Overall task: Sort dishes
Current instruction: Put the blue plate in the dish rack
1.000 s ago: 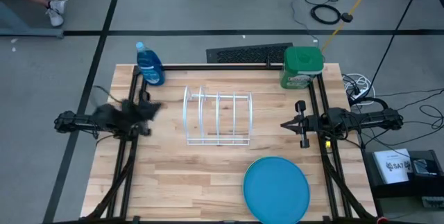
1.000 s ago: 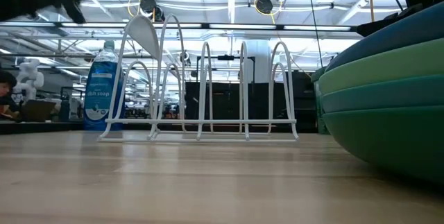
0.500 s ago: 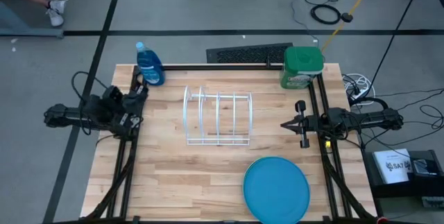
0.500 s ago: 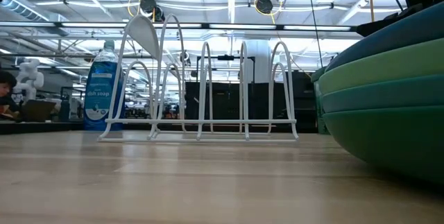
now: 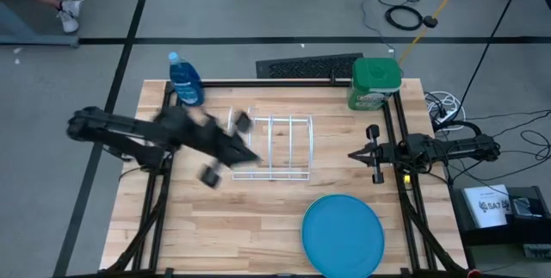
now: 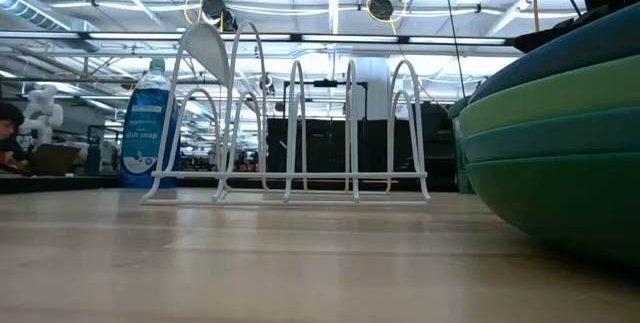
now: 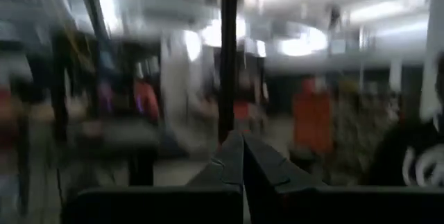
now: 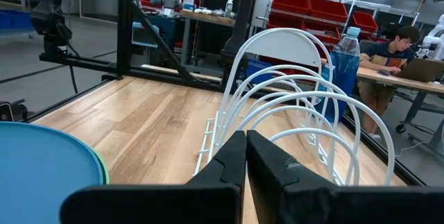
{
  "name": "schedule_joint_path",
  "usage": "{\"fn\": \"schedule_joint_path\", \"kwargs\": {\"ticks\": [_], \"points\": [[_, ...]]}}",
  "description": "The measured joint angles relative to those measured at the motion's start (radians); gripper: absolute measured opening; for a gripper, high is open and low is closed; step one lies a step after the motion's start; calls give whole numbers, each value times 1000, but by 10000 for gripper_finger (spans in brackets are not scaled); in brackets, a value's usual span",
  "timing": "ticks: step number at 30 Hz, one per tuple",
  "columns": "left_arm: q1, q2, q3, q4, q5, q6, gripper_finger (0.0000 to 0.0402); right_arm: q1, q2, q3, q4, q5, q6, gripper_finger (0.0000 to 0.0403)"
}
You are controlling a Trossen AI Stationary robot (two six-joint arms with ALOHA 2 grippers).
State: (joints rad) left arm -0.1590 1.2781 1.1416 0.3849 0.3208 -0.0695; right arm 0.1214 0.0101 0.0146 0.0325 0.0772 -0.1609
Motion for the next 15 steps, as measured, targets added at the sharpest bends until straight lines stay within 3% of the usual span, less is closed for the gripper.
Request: {"fn": "schedule_joint_path", "kwargs": {"ticks": [4, 8, 10, 15], "points": [[-58, 207, 211, -278, -64, 76, 0, 0, 0, 0, 0, 0, 0, 9], [-127, 394, 298, -390, -92, 226, 14, 0, 0, 0, 0, 0, 0, 9], [-155, 466, 330, -450, -103, 288, 39, 0, 0, 0, 0, 0, 0, 9], [-226, 589, 375, -600, -300, 398, 124, 0, 0, 0, 0, 0, 0, 9]]}}
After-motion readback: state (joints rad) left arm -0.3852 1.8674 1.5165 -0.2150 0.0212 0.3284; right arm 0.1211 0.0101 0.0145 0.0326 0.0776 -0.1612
